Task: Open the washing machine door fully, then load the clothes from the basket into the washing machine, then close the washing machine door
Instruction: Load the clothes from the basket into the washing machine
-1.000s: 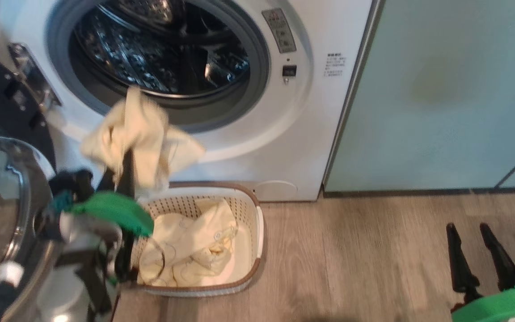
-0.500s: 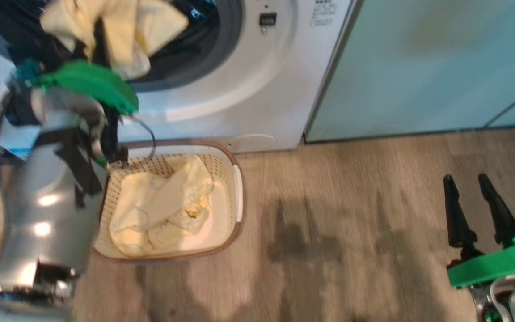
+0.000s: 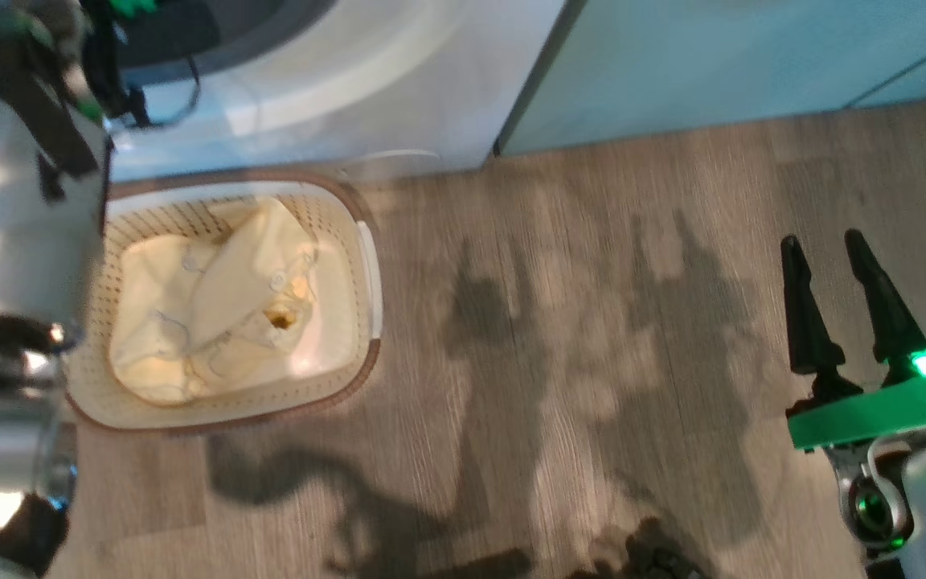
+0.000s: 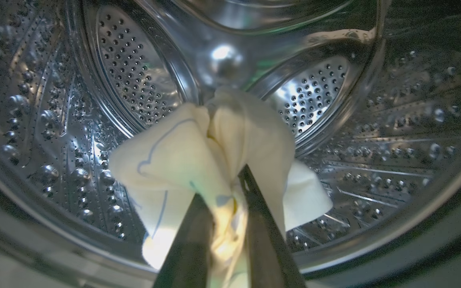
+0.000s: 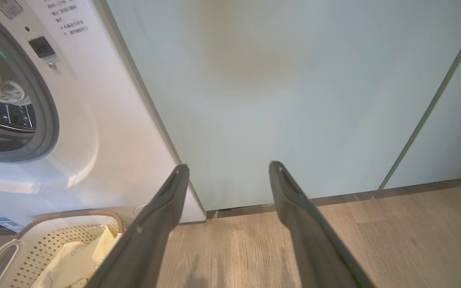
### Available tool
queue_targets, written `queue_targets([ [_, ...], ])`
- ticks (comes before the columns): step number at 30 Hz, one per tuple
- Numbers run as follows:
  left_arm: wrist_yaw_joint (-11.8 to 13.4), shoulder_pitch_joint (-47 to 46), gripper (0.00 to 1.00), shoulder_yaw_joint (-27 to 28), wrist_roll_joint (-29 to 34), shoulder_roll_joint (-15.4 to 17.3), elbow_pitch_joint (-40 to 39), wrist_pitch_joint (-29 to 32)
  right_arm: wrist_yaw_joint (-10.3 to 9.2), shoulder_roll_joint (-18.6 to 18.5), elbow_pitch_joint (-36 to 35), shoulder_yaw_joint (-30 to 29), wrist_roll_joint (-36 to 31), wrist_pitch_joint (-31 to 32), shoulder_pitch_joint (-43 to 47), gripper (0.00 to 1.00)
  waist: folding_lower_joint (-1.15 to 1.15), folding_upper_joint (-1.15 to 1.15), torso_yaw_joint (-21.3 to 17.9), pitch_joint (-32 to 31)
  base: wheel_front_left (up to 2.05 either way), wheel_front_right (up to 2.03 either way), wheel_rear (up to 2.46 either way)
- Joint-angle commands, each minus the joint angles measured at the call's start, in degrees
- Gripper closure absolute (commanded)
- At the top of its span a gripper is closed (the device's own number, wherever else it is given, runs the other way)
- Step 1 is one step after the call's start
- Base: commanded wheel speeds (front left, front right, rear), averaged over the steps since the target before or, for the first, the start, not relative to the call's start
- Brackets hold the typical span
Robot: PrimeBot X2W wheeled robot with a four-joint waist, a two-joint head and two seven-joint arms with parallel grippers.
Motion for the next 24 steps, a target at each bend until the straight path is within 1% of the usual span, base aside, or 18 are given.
queue_targets([
  [1,0.0,-4.0,1.0,0.5,0.9,3.0,-0.7,-0.9,0.24,-0.6,-1.8,1.0,0.3,-0.5,-1.2,0.0,-0.01,0.0,-1.5,3.2,0.0,0.0,0.0],
  [5,0.1,-9.6,1.0,-0.2,2.1,4.2,2.6,-1.4,0.24,-0.4,-1.9,1.5,0.5,-0.5,-3.2,0.0,-0.01,0.0,-2.6,6.2,0.0,0.0,0.0],
  [10,-0.1,-14.2,1.0,-0.6,3.1,5.1,4.3,-1.7,0.24,-0.3,-2.2,1.8,0.7,-0.5,-4.8,0.0,-0.01,0.0,-3.5,8.6,0.0,0.0,0.0],
  [16,1.3,-18.2,1.0,-0.6,5.8,6.5,2.0,-1.7,0.24,0.0,-2.3,2.4,0.8,-0.5,-6.3,0.0,-0.01,0.0,-4.3,11.4,0.0,0.0,0.0],
  [19,1.6,-19.3,1.0,-0.6,6.8,6.9,2.1,-1.7,0.24,0.2,-2.2,3.2,0.8,-0.5,-7.1,0.0,-0.01,0.0,-4.8,12.3,0.0,0.0,0.0],
  [21,2.2,-20.7,1.0,-0.5,7.2,7.0,4.5,-1.7,0.24,0.3,-2.2,3.5,0.9,-0.5,-7.6,0.0,-0.01,0.0,-5.1,12.9,0.0,0.0,0.0],
  [24,1.6,-22.1,1.0,-1.5,7.8,7.1,8.9,-1.7,0.24,0.3,-1.9,3.9,0.9,-0.5,-7.8,0.0,-0.01,0.0,-5.4,13.4,0.0,0.0,0.0],
])
